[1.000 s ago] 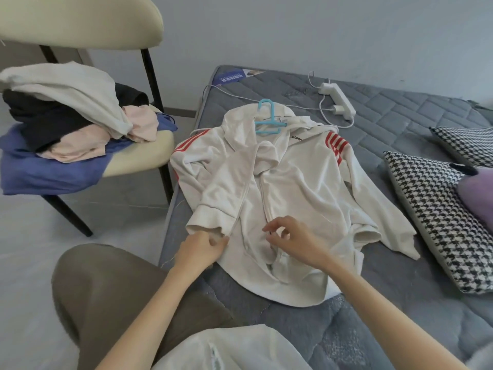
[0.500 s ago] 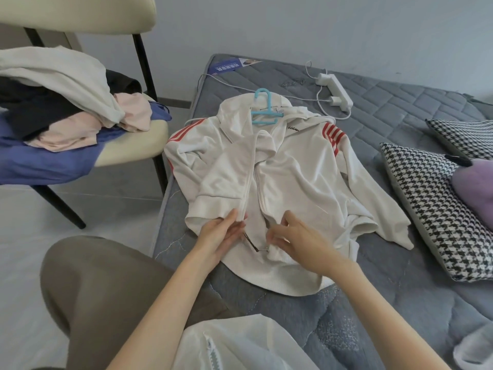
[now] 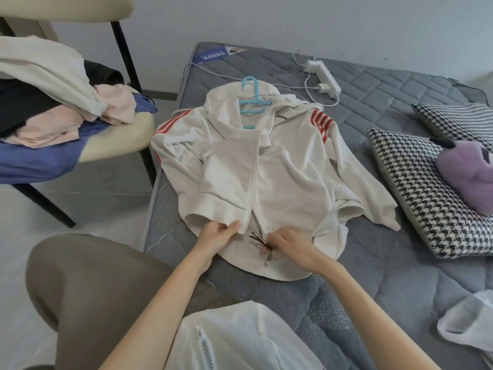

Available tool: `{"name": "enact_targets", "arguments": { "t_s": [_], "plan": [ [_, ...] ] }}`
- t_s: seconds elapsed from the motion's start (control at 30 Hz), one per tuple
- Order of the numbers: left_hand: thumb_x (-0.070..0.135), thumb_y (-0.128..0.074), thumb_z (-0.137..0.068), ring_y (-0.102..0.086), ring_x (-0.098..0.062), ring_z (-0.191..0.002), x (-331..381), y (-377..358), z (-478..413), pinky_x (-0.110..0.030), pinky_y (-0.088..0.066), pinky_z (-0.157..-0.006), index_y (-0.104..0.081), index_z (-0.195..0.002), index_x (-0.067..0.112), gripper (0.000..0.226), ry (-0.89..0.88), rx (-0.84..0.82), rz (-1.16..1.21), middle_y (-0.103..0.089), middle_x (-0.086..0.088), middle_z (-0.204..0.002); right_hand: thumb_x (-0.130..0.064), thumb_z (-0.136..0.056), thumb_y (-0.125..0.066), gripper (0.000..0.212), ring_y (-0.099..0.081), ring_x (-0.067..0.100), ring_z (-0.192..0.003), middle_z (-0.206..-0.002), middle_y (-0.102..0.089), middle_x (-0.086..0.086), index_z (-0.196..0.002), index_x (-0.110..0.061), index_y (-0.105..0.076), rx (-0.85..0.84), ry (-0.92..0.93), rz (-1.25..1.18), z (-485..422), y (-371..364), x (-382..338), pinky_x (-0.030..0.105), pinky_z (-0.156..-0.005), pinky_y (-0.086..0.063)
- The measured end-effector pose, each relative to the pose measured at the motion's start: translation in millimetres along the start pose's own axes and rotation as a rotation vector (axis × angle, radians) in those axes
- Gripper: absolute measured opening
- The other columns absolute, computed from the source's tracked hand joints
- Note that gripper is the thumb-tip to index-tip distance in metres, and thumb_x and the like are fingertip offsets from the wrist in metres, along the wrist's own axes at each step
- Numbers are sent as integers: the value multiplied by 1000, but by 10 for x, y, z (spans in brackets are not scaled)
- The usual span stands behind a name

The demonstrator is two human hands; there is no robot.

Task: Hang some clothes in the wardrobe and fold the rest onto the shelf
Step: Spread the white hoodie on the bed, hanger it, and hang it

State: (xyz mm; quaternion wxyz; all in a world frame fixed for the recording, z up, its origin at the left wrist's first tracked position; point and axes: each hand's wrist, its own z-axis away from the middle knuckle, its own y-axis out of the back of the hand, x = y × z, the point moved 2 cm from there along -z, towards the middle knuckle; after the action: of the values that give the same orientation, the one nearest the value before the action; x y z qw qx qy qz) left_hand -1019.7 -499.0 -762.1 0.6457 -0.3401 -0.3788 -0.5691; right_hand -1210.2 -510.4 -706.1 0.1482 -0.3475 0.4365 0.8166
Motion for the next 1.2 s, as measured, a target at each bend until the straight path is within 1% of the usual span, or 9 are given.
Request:
{"name": "enact_targets", "arguments": {
  "t_s": [0.1, 0.17, 0.23, 0.3, 0.37, 0.47, 0.6, 0.8, 1.2],
  "plan": [
    [38, -73, -82, -66, -27, -97, -18, 39, 5, -36, -49, -91, -70, -94, -8, 47, 17, -1, 16, -70, -21, -100, -45, -95, -52, 49, -38, 7, -50, -51, -45, 1, -51, -23, -57, 61, 51, -6, 7, -63, -19, 23, -54, -30],
    [41, -74, -79, -65, -31, -103, -40, 56, -9, -42, -47, -97, -70, -93, -7, 49, 15, -12, 31, -70, -21, -99, -40, -97, -52, 57, -37, 16, -50, -50, -38, 5, -46, -16, -43, 94, 61, -101, 47, -62, -68, 26, -55, -28],
    [47, -77, -72, -65, -32, -103, -51, 62, -14, -44, -45, -100, -69, -93, -8, 59, 8, -21, 57, -71, -21, -99, -40, -100, -44, 62, -52, 30, -67, -65, -57, 16, -47, -13, -60, 100, 41, -156, 109, -9, -95, 28, -67, -36],
    [61, -80, -55, -66, -29, -99, -84, 73, -48, -46, -44, -103, -66, -95, -12, 84, 2, -25, 78, -70, -19, -95, -42, -100, -43, 59, -63, 7, -84, -85, -70, 7, -58, -17, -75, 95, -18, -126, 173, 50, -60, 19, -77, -39],
    [68, -82, -41, -65, -31, -101, -130, 79, -92, -48, -43, -104, -66, -94, -11, 96, 5, -43, 109, -69, -21, -97, -43, -96, -51, 49, -60, 0, -71, -78, -70, 5, -62, -18, -76, 86, -42, -63, 223, 64, -4, 22, -73, -42],
    [55, -84, -50, -63, -35, -107, -80, 74, -31, -46, -43, -104, -71, -81, 1, 64, 26, -55, 141, -69, -24, -102, -42, -88, -64, 35, -49, 7, -52, -63, -65, 2, -62, -18, -71, 132, -95, 72, 270, 8, 88, 24, -58, -40],
    [25, -76, -80, -63, -35, -107, -41, 68, 14, -46, -43, -105, -70, -77, 2, 24, 30, -70, 161, -70, -22, -98, -38, -90, -62, 39, -62, 9, -50, -63, -71, 4, -73, -5, -73, 44, -279, 44, 319, -160, 141, 14, -56, -51],
    [23, -75, -80, -63, -35, -107, -65, 77, 26, -46, -43, -105, -72, -81, -1, 24, 35, -66, 147, -70, -24, -99, -32, -86, -71, 31, -69, 17, -65, -83, -75, 11, -93, -2, -73, 82, -468, -516, 318, -312, 177, 27, -63, -60],
    [15, -73, -82, -66, -20, -81, -1, 50, 93, -28, -53, -87, -71, -74, 4, 13, 24, -53, 162, -73, -6, -75, -13, -79, -78, 22, -69, 13, -64, -73, -71, 11, -69, -9, -58, 184, -452, -1069, 232, -404, 59, 21, -68, -59]
  ]
}}
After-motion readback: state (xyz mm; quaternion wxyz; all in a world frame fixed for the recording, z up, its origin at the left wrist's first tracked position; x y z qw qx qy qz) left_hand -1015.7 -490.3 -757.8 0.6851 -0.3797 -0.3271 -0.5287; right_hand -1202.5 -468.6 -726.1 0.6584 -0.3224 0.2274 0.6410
